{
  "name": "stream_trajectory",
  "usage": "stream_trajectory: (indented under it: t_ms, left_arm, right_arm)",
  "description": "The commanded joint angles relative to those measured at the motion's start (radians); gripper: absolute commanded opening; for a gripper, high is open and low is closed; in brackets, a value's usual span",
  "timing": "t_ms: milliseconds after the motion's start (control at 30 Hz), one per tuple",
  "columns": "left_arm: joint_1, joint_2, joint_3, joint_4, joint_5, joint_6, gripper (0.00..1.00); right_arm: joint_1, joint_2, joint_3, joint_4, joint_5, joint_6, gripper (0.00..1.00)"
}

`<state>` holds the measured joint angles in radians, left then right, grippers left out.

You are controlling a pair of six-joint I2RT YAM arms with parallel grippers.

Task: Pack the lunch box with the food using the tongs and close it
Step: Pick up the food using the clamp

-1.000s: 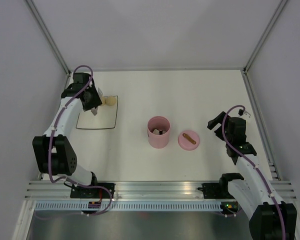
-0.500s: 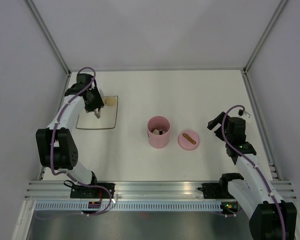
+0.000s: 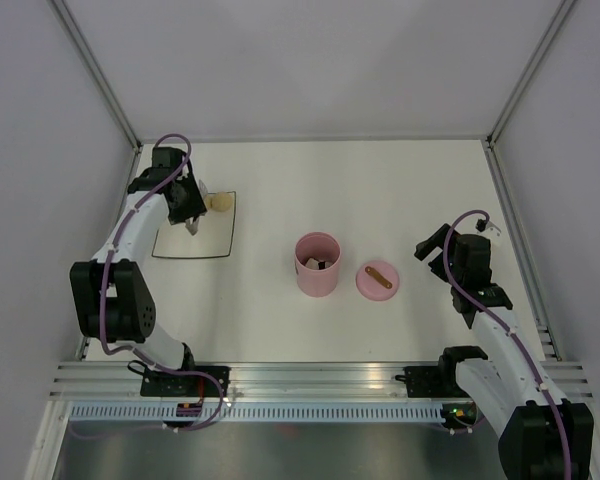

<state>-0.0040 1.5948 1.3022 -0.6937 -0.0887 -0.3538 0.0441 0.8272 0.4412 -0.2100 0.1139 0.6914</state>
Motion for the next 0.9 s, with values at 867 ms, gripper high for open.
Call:
stream_trajectory:
  t_ms: [867]
  left_arm:
    - [0.001, -0.052, -0.032, -0.009, 0.017, 0.046, 0.54]
  right_arm:
    - [0.003, 0.016, 0.024, 0.006, 0.010, 0.008, 0.98]
